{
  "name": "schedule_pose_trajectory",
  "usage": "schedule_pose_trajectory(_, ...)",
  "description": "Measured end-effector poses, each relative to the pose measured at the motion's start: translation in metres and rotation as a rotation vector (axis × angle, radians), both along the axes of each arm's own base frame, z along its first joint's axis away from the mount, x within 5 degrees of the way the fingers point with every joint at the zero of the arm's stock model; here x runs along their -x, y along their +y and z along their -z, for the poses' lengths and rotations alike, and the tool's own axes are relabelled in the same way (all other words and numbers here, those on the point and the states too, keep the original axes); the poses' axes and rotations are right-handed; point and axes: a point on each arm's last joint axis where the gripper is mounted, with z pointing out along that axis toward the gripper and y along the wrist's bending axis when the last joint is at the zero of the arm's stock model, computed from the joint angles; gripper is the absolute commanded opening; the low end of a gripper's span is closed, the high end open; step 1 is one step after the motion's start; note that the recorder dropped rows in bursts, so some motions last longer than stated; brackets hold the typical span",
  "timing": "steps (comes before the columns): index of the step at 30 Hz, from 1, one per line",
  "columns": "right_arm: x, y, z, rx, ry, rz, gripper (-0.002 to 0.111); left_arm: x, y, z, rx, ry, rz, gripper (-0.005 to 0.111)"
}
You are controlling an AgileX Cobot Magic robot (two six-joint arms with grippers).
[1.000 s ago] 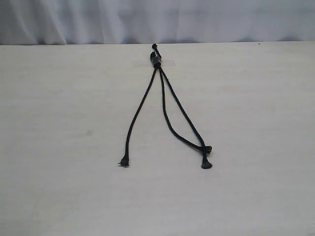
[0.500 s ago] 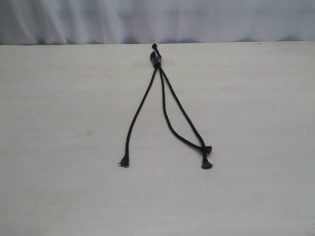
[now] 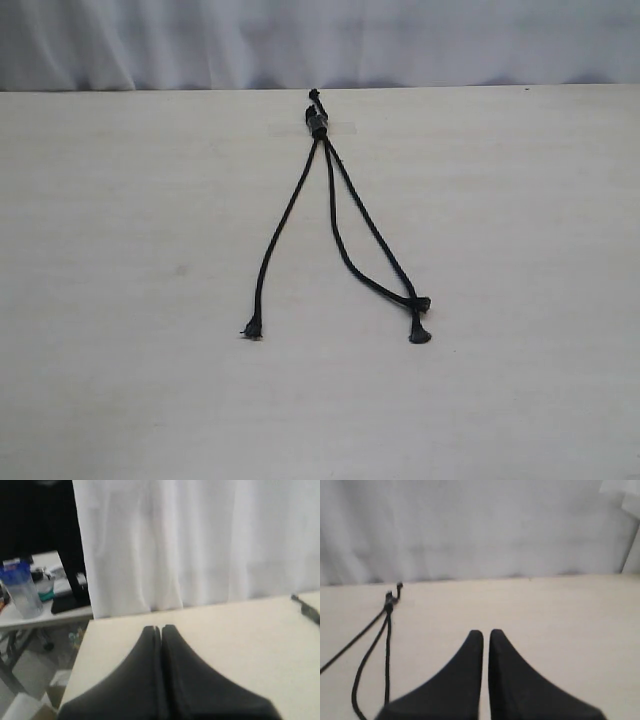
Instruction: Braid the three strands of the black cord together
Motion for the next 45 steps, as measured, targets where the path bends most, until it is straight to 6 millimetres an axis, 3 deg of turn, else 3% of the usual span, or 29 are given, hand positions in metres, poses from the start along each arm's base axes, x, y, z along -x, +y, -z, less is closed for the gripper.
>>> schedule_pose_trajectory(3, -0.019, 0.0, -0.004, -0.002, 0.138, -0.003, 0.004, -0.027, 0.005, 0.0, 0.029, 0.143, 0.004, 0.0)
schedule_pose_trajectory(8, -0.043, 0.0, 0.003, -0.005, 0.265, -0.003, 0.004, -0.06, 0.012, 0.02, 0.067, 0.323, 0.006, 0.0)
schedule_pose_trajectory(17, -0.074, 0.0, 0.02, -0.027, 0.471, -0.003, 0.004, -0.078, 0.01, 0.045, 0.262, 0.461, 0.007, 0.0)
schedule_pose_trajectory(20, -0.095, 0.002, 0.023, -0.075, 0.57, -0.015, 0.004, -0.085, 0.007, 0.056, 0.356, 0.525, 0.012, 0.0)
schedule_pose_trajectory(25, -0.136, 0.014, 0.026, -0.127, 0.725, -0.149, 0.004, -0.102, 0.003, 0.091, 0.424, 0.74, 0.032, 0.0)
schedule_pose_trajectory(26, -0.155, 0.025, 0.031, -0.132, 0.788, -0.235, 0.004, -0.109, -0.004, 0.107, 0.426, 0.827, 0.061, 0.0)
schedule_pose_trajectory(29, -0.186, 0.059, 0.045, -0.085, 0.9, -0.389, 0.005, -0.119, -0.03, 0.132, 0.387, 0.965, 0.162, 0.0)
schedule_pose_trajectory(32, -0.21, 0.12, 0.071, 0.076, 0.998, -0.567, 0.008, -0.123, -0.063, 0.153, 0.316, 1.054, 0.272, 0.0)
schedule_pose_trajectory(35, -0.224, 0.16, 0.096, 0.253, 1.055, -0.604, 0.026, -0.123, -0.071, 0.158, 0.298, 1.071, 0.297, 0.0)
schedule_pose_trajectory(38, -0.231, 0.177, 0.12, 0.387, 1.09, -0.588, 0.033, -0.123, -0.071, 0.159, 0.293, 1.08, 0.299, 0.0)
schedule_pose_trajectory(41, -0.234, 0.18, 0.143, 0.438, 1.135, -0.584, 0.033, -0.123, -0.071, 0.159, 0.291, 1.084, 0.301, 0.0)
schedule_pose_trajectory(45, -0.237, 0.18, 0.156, 0.452, 1.147, -0.584, 0.033, -0.123, -0.071, 0.159, 0.291, 1.084, 0.301, 0.0)
